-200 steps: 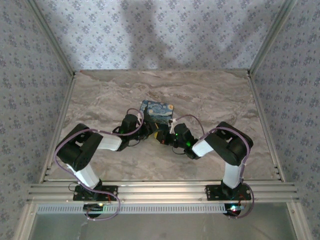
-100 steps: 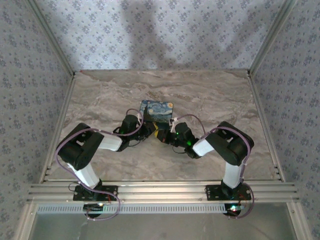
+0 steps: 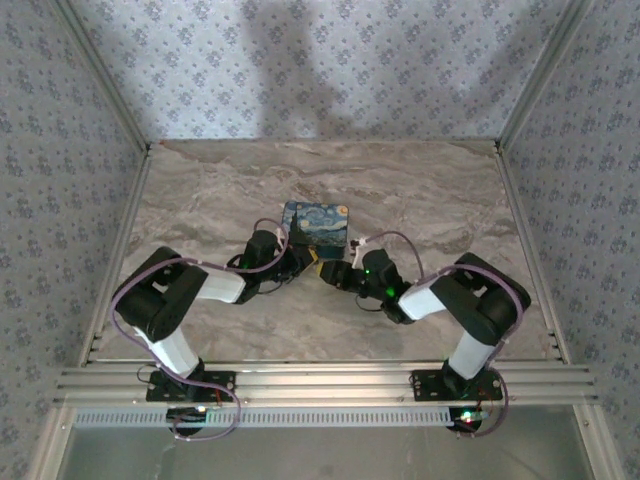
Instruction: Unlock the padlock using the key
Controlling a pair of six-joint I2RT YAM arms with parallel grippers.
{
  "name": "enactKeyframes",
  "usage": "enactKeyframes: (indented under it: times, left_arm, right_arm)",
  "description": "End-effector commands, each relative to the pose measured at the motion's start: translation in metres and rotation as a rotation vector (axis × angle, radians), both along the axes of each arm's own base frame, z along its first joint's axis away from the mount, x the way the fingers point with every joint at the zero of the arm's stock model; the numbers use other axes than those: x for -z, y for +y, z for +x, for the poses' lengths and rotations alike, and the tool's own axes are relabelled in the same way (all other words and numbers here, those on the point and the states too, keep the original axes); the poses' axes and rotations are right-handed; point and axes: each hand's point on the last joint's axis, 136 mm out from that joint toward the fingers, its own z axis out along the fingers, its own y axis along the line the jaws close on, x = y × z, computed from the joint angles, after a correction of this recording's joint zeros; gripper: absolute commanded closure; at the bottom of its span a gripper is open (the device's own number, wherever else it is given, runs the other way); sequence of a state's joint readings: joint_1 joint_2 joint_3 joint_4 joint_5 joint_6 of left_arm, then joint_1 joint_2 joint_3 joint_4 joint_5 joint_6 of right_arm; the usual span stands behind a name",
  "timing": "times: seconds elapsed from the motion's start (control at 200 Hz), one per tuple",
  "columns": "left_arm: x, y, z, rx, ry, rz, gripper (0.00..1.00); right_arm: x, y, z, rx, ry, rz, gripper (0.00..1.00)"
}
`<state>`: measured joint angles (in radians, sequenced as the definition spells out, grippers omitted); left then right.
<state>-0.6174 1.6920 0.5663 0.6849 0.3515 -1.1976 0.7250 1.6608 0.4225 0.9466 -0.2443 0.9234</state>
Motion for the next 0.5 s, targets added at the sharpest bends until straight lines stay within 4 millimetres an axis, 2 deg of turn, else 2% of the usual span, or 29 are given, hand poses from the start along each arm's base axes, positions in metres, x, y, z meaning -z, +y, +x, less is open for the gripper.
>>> enactKeyframes:
  times: [0.0, 0.15, 0.375, 0.495]
  left_arm:
    - [-0.012, -0.001, -0.002, -0.003, 0.011, -0.009, 1.0]
    - [-0.018, 0.001, -0.004, -0.014, 0.035, -0.014, 1.0]
    - [-0.027, 0.002, -0.008, -0.037, 0.103, -0.017, 1.0]
    - [-0.031, 0.004, -0.01, -0.058, 0.145, -0.032, 1.0]
  right_arm:
    - [-0.006, -0.02, 0.0, 0.014, -0.088, -0.119, 0.55]
    - [-0.035, -0.037, 0.0, -0.035, -0.287, -0.347, 0.47]
    - [-0.093, -0.051, 0.001, -0.111, -0.653, -0.614, 0.46]
    - [-0.115, -0.05, -0.007, -0.177, -0.913, -0.723, 0.44]
